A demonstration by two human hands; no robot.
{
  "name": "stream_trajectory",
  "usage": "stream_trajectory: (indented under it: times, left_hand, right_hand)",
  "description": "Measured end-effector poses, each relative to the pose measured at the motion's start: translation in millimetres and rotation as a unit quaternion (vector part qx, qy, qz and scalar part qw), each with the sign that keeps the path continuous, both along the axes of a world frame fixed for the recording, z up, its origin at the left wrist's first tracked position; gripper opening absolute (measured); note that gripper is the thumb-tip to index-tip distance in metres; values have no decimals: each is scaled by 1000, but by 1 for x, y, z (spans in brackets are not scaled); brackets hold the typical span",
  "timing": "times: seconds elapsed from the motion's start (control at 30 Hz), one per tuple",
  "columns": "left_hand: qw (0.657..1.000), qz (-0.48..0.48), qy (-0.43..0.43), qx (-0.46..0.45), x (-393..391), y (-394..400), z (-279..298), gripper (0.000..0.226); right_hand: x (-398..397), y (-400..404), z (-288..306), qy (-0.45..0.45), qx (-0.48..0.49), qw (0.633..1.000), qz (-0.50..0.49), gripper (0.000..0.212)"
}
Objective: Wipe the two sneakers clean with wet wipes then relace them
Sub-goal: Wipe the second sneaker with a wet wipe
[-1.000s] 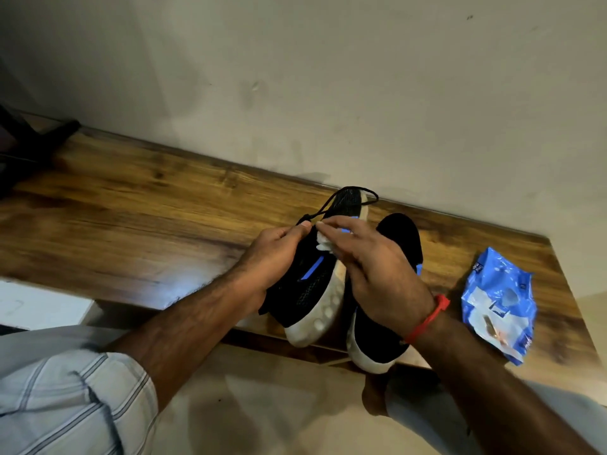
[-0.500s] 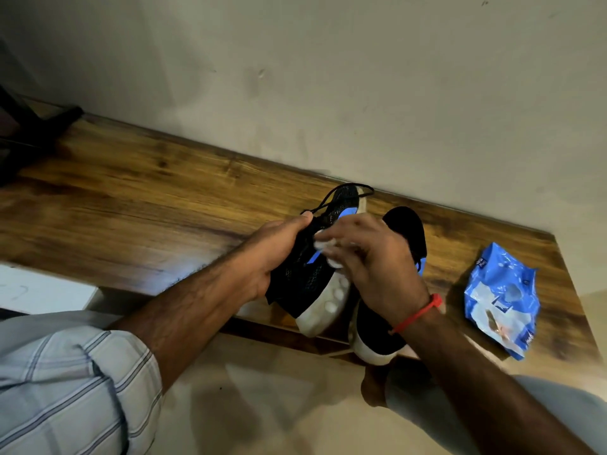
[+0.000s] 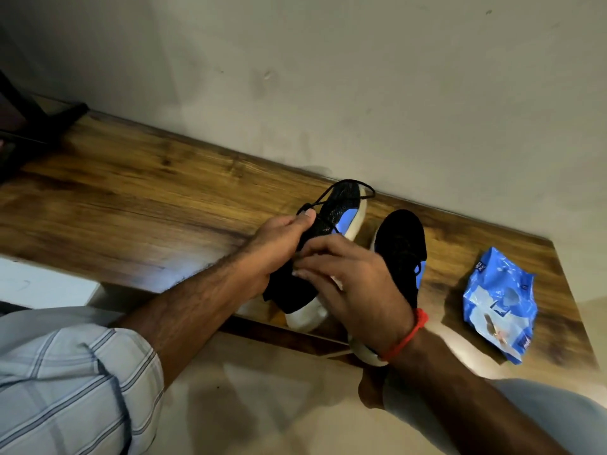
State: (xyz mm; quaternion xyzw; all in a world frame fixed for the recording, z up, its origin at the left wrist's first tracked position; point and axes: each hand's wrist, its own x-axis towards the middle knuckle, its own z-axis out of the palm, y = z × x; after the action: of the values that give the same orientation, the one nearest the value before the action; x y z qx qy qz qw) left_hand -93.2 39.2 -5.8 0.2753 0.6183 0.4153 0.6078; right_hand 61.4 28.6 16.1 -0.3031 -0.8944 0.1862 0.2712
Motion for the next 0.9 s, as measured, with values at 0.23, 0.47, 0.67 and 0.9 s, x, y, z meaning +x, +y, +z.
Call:
stream_trajectory:
  times: [0.23,0.47,0.67,0.9]
  left_hand:
    - [997,-50,5,54,9,-3,2,37]
    - [997,-48,-3,68,3,-5,5,40]
    - [996,-40,11,83,8,-2,4,34]
    - [996,-24,-1,91,2,-3,4,35]
  right_hand:
    - [27,55,-2,11,34,986,-163,14]
    - [11,11,10,62,-45,994,-83,14]
    - [19,42,6,22,36,991,-129,13]
    - [10,7,5,50,-10,994,-93,12]
